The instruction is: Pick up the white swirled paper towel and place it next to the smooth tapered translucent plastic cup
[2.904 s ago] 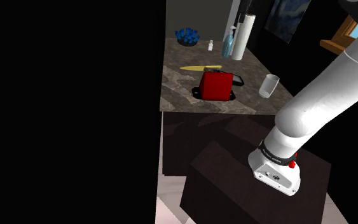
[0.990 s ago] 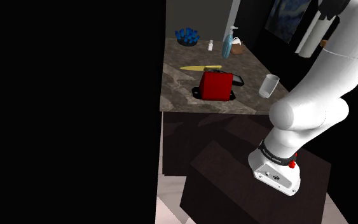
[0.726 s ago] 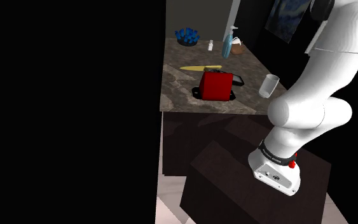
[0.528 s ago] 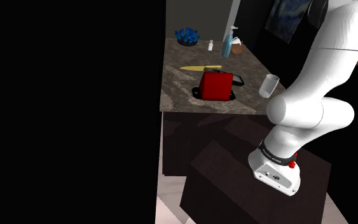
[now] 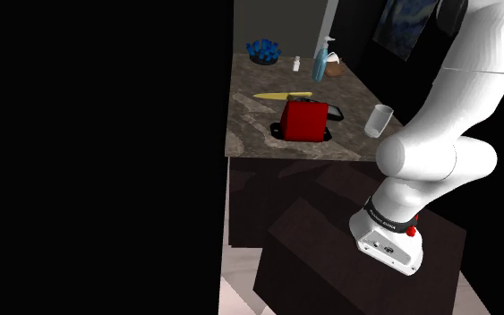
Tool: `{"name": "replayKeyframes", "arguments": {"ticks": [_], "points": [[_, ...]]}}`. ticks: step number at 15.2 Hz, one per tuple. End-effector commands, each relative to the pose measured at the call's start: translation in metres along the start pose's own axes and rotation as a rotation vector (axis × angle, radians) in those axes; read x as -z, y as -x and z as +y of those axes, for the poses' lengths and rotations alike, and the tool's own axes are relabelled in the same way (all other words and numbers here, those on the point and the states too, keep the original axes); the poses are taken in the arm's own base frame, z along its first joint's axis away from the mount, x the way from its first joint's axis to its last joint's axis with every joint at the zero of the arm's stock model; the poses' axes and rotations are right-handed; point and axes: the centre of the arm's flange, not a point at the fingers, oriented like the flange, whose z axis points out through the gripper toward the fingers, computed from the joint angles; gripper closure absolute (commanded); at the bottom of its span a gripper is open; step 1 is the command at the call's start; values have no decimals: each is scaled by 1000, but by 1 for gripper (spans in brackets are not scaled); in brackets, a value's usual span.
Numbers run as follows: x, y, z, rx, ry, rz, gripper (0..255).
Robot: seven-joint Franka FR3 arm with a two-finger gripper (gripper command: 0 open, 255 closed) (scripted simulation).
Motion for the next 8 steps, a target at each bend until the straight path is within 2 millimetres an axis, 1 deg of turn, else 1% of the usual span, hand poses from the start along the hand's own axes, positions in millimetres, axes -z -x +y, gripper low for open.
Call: {"name": "replayKeyframes", "arguments": {"ticks": [1,8], "points": [[-10,-2,0,0,0,0,255],[-47,-3,-1,0,0,0,255]]}}
